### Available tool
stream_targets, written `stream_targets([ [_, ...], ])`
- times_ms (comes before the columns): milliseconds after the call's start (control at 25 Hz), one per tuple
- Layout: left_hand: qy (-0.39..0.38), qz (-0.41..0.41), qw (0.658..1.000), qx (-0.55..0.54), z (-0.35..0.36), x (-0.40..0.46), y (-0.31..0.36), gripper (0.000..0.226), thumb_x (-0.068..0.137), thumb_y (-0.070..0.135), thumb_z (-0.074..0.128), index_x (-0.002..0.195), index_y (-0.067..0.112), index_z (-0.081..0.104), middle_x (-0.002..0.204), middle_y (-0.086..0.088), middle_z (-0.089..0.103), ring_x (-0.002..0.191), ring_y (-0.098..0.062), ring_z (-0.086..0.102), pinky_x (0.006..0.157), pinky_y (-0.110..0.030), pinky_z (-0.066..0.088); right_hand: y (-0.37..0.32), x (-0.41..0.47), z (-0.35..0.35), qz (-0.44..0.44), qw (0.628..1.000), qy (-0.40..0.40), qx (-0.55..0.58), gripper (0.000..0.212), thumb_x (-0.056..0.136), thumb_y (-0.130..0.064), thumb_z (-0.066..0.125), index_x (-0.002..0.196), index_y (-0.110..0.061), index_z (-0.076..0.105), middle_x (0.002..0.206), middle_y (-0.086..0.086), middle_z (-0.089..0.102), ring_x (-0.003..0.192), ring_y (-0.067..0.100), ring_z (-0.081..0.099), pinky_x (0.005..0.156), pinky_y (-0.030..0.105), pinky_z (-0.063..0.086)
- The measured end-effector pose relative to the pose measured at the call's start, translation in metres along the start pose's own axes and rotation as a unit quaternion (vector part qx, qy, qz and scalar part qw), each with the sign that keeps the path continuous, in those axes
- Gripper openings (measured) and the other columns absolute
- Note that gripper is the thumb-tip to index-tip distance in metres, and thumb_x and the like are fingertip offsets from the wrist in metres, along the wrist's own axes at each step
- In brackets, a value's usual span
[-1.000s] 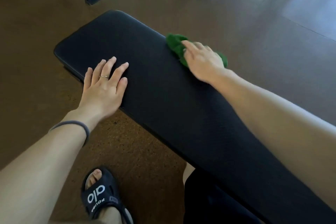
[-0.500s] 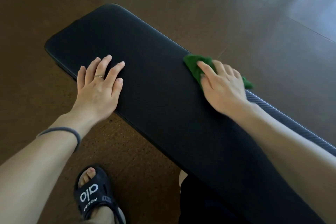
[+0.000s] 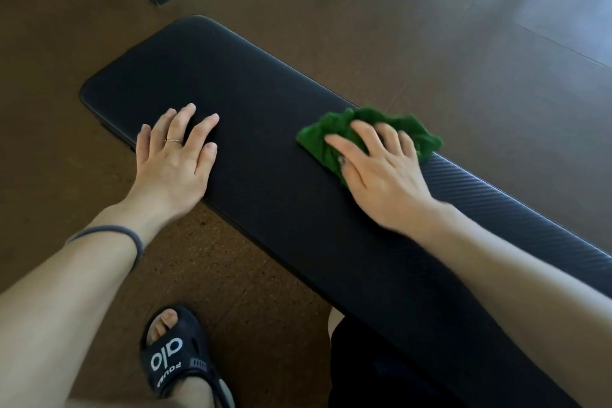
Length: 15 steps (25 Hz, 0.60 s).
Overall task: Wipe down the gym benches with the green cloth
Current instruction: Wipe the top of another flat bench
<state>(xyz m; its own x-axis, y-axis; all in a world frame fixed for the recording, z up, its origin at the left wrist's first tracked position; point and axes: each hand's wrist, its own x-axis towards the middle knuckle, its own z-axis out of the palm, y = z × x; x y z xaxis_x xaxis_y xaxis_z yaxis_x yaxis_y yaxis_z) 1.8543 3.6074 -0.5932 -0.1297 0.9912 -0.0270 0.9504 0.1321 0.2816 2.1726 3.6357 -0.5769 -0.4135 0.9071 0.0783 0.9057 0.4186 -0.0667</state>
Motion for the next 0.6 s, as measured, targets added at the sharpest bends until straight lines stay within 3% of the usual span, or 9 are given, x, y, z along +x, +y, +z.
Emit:
stream_targets([
  [200, 0.000, -0.002, 1.000, -0.008, -0.001, -0.001, 0.000, 0.048, 0.109, 0.045, 0.022, 0.157, 0.042, 0.028, 0.170, 0.007, 0.009, 0.157, -0.017, -0.002, 0.127, -0.047, -0.007, -0.052, 0.089, 0.008, 0.057, 0.997, -0.045, 0.031, 0.051, 0.107, -0.041, 0.024, 0.156, -0.031, 0.033, 0.161, 0.009, 0.027, 0.145, 0.039, 0.023, 0.118, 0.058, 0.017],
  [320, -0.001, -0.001, 1.000, -0.003, -0.001, 0.000, -0.001, 0.048, 0.109, 0.043, 0.023, 0.157, 0.042, 0.028, 0.170, 0.006, 0.009, 0.157, -0.017, -0.002, 0.126, -0.047, -0.007, -0.076, 0.011, 0.002, -0.025, 0.999, -0.016, 0.020, 0.054, 0.103, -0.038, 0.026, 0.154, -0.029, 0.042, 0.157, 0.009, 0.037, 0.142, 0.039, 0.033, 0.118, 0.056, 0.024],
  [400, -0.003, 0.004, 1.000, 0.003, 0.001, -0.001, -0.001, 0.048, 0.109, 0.042, 0.024, 0.157, 0.042, 0.027, 0.171, 0.006, 0.007, 0.157, -0.018, -0.004, 0.126, -0.048, -0.008, -0.080, -0.043, -0.009, -0.091, 0.994, -0.050, 0.042, 0.052, 0.104, -0.038, 0.032, 0.155, -0.031, 0.039, 0.159, 0.005, 0.037, 0.145, 0.034, 0.032, 0.120, 0.053, 0.024],
  [520, -0.005, 0.015, 1.000, 0.007, 0.000, -0.001, -0.003, 0.049, 0.109, 0.042, 0.023, 0.158, 0.041, 0.025, 0.171, 0.005, 0.006, 0.157, -0.019, -0.004, 0.125, -0.049, -0.007, -0.068, -0.023, -0.010, -0.131, 0.987, -0.077, 0.043, 0.050, 0.107, -0.042, 0.027, 0.157, -0.038, 0.032, 0.166, 0.003, 0.030, 0.153, 0.031, 0.024, 0.124, 0.052, 0.020],
  [600, -0.014, 0.012, 1.000, 0.006, -0.002, 0.002, -0.003, 0.049, 0.108, 0.044, 0.023, 0.158, 0.042, 0.025, 0.170, 0.005, 0.005, 0.157, -0.019, -0.005, 0.125, -0.050, -0.007, -0.080, 0.031, 0.000, -0.102, 0.992, -0.068, 0.037, 0.050, 0.108, -0.044, 0.022, 0.158, -0.041, 0.028, 0.168, 0.003, 0.025, 0.156, 0.030, 0.018, 0.126, 0.052, 0.016],
])
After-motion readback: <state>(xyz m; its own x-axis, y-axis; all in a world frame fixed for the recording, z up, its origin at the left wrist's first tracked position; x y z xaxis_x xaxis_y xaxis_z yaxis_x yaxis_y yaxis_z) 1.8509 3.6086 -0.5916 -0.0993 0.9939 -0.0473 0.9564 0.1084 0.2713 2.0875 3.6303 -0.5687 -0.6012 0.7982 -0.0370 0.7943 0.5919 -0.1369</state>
